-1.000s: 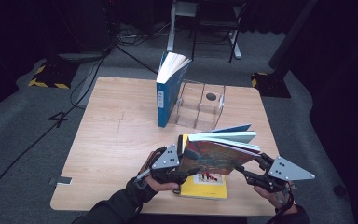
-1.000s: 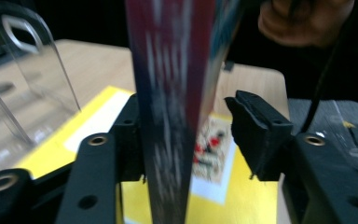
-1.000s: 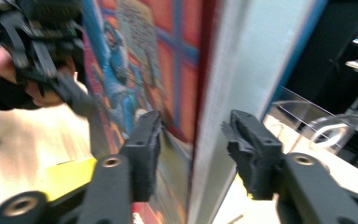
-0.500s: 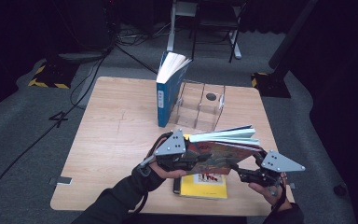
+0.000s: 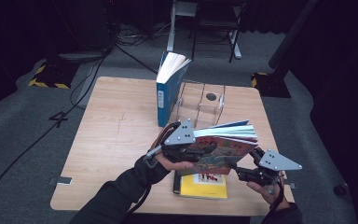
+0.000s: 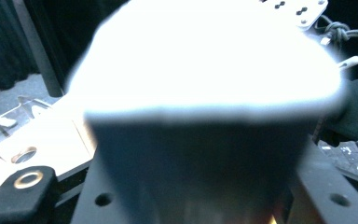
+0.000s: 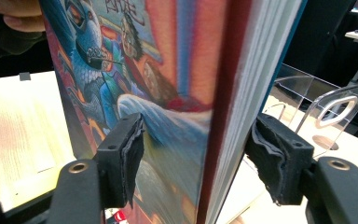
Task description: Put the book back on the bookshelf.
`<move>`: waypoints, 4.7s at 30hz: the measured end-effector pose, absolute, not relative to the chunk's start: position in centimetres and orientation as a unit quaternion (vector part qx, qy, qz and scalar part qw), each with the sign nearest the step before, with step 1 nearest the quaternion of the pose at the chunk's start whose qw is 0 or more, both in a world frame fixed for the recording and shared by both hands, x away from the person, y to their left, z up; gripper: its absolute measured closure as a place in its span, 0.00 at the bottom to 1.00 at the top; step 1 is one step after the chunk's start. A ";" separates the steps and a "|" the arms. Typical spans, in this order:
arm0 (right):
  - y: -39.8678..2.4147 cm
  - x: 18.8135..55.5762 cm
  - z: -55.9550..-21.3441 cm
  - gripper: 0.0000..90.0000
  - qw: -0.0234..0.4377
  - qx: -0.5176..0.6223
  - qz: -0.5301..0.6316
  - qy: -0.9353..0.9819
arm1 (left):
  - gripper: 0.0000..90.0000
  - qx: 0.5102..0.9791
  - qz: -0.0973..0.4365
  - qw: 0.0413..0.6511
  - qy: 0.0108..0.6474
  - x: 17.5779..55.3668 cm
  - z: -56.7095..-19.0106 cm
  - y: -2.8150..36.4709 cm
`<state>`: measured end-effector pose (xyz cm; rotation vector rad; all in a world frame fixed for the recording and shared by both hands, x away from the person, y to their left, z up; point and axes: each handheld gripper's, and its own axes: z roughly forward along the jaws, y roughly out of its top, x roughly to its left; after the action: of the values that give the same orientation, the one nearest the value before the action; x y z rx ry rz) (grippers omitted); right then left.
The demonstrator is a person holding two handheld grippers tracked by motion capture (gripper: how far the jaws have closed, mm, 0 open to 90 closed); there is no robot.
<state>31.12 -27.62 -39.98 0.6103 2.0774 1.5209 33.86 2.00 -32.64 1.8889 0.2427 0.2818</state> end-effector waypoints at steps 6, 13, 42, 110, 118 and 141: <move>-27.5 31.3 -40.0 0.41 0.245 0.227 0.559 0.759 | 0.68 0.799 0.137 0.576 0.100 33.9 -31.9 1.7; -27.8 31.2 -39.9 0.39 0.247 0.235 0.546 0.766 | 0.80 0.801 0.146 0.572 0.100 33.7 -31.8 1.4; -33.8 34.0 -44.6 0.39 0.279 0.388 0.442 0.759 | 0.82 0.744 0.227 0.565 0.276 40.6 -31.4 7.7; -32.1 34.2 -46.4 0.38 0.240 0.354 0.428 0.796 | 0.79 0.684 0.353 0.493 0.404 52.6 -35.6 -0.4; -31.8 34.3 -46.7 0.37 0.233 0.348 0.416 0.807 | 0.78 0.689 0.357 0.489 0.398 52.0 -35.8 0.6; -31.5 34.3 -47.0 0.36 0.222 0.340 0.405 0.819 | 0.57 0.710 0.348 0.482 0.379 48.9 -37.2 1.8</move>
<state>34.26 -31.45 -46.97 0.9385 2.2638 1.1197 48.89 1.83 -37.15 1.7299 0.9240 0.8480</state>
